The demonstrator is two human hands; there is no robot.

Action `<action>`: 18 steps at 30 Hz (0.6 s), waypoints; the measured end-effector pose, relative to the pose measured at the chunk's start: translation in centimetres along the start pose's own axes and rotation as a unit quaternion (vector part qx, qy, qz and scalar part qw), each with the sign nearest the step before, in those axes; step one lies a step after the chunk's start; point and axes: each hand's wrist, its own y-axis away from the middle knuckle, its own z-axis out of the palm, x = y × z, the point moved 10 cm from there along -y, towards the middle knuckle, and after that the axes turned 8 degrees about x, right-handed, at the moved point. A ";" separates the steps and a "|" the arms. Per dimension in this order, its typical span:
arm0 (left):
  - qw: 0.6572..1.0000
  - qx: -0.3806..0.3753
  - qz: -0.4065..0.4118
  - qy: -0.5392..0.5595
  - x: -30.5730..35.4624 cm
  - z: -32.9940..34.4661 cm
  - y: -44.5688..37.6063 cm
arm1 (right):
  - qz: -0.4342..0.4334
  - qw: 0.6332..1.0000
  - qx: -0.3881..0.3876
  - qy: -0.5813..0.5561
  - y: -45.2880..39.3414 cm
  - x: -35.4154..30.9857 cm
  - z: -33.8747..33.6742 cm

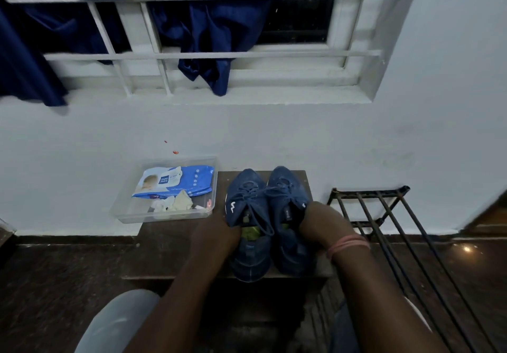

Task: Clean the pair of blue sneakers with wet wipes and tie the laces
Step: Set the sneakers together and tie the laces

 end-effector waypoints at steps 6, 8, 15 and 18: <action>0.985 -0.049 0.074 -0.150 2.7 1.2 -2.2 | 0.039 0.990 -0.042 -0.132 0.6 -0.2 2.5; 0.982 -0.047 0.082 -0.166 3.5 0.8 -2.4 | 0.042 0.985 -0.045 -0.162 1.1 -0.4 2.2; 0.962 0.005 0.230 -0.151 14.7 -0.7 -2.2 | 0.190 0.900 0.072 -0.386 3.8 7.0 0.8; 0.950 -0.034 0.262 -0.164 21.4 2.7 -2.6 | 0.263 0.852 0.142 -0.431 4.4 11.9 0.1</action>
